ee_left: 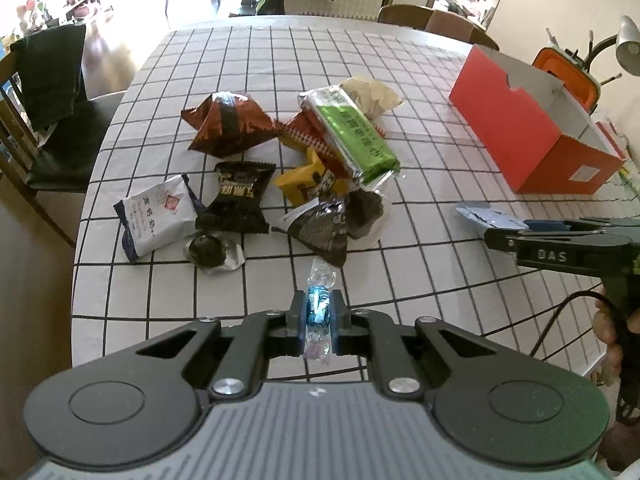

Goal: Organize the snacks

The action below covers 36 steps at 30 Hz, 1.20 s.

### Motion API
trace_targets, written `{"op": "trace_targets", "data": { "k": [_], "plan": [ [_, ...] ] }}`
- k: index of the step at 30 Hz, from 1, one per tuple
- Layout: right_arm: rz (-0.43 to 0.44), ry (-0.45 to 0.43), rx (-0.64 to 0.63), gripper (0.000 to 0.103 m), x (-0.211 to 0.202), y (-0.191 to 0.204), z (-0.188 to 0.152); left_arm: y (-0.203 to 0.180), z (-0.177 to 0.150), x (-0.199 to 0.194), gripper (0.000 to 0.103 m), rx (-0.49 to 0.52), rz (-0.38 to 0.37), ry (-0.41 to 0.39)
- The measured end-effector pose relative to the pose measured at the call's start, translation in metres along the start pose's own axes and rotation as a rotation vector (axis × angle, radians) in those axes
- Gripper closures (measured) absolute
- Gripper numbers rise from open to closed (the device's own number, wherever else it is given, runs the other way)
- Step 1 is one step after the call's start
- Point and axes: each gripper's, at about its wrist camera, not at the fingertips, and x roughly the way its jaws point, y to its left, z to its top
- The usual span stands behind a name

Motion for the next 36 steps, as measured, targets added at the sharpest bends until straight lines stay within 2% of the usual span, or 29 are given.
{"op": "trace_targets", "data": {
  "k": [8,15,16,17,22,28,36],
  "plan": [
    [0.054,-0.058,0.029,0.051,-0.045,-0.020,0.016,-0.018,0.019,-0.013,0.092,0.002,-0.020,-0.038],
    [0.083,-0.127,0.056,0.051,-0.078,-0.057,0.041,-0.061,0.058,-0.021,0.092,0.042,-0.056,-0.097],
    [0.082,-0.137,0.062,0.066,-0.082,-0.064,0.046,-0.069,0.065,-0.021,0.092,0.049,-0.062,-0.103],
    [0.086,-0.147,0.070,0.073,-0.086,-0.072,0.051,-0.076,0.071,-0.021,0.092,0.057,-0.070,-0.110],
    [0.092,-0.182,0.097,0.073,-0.093,-0.111,0.073,-0.116,0.102,-0.015,0.092,0.108,-0.092,-0.146],
    [0.183,-0.118,0.082,0.072,-0.077,-0.130,0.076,-0.136,0.118,-0.006,0.092,0.101,-0.082,-0.154],
    [0.168,0.003,0.042,0.068,-0.034,-0.123,0.045,-0.126,0.102,0.005,0.092,0.068,-0.067,-0.098]
  ]
}}
